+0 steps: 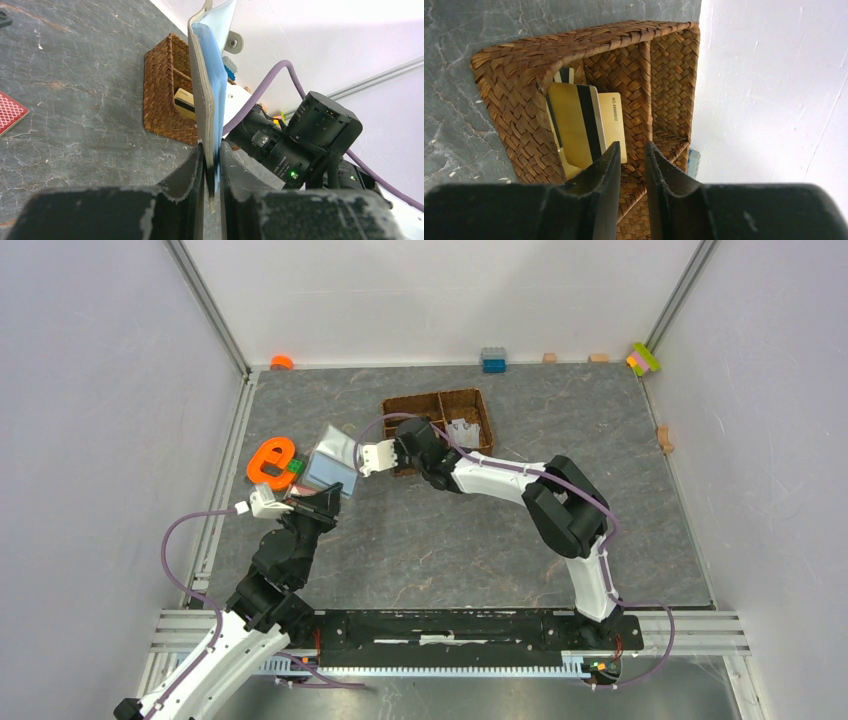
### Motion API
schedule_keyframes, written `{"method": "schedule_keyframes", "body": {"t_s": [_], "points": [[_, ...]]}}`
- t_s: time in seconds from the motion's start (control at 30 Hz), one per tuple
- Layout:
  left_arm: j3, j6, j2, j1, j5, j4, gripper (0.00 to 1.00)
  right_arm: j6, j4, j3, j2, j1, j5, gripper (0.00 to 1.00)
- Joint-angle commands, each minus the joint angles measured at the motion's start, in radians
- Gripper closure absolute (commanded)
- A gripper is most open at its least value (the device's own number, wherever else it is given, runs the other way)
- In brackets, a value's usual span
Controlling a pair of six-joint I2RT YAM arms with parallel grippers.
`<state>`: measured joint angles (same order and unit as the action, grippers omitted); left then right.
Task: Take the credit cards out of the card holder
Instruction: Place the credit card in the storage box.
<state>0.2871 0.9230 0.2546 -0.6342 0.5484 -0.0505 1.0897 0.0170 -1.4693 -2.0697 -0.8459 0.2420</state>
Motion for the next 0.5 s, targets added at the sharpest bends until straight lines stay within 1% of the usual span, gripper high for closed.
{"method": "schedule_keyframes", "body": {"t_s": [0.0,0.07,0.2,0.23,0.3,0.37,0.47], "points": [[0.002,0.03,0.001,0.002,0.026,0.055,0.98,-0.047,0.119,0.058,0.086,0.002,0.007,0.69],[-0.002,0.028,0.004,0.002,0.035,0.056,0.98,-0.1,0.169,0.11,0.147,-0.002,0.011,0.61],[-0.004,0.003,0.018,0.002,0.04,0.057,0.98,-0.238,0.174,0.182,0.279,-0.006,0.009,0.61],[-0.004,-0.003,0.021,0.002,0.043,0.059,0.98,-0.286,0.176,0.2,0.31,-0.005,0.012,0.59],[-0.005,-0.015,0.031,0.003,0.046,0.07,0.98,-0.38,0.179,0.256,0.389,-0.006,0.0,0.51],[-0.007,-0.022,0.044,0.002,0.044,0.082,0.98,-0.467,0.164,0.311,0.458,-0.006,-0.036,0.48],[-0.018,-0.028,0.072,0.002,0.032,0.114,0.98,-0.661,0.086,0.343,0.542,-0.006,-0.072,0.46]]}}
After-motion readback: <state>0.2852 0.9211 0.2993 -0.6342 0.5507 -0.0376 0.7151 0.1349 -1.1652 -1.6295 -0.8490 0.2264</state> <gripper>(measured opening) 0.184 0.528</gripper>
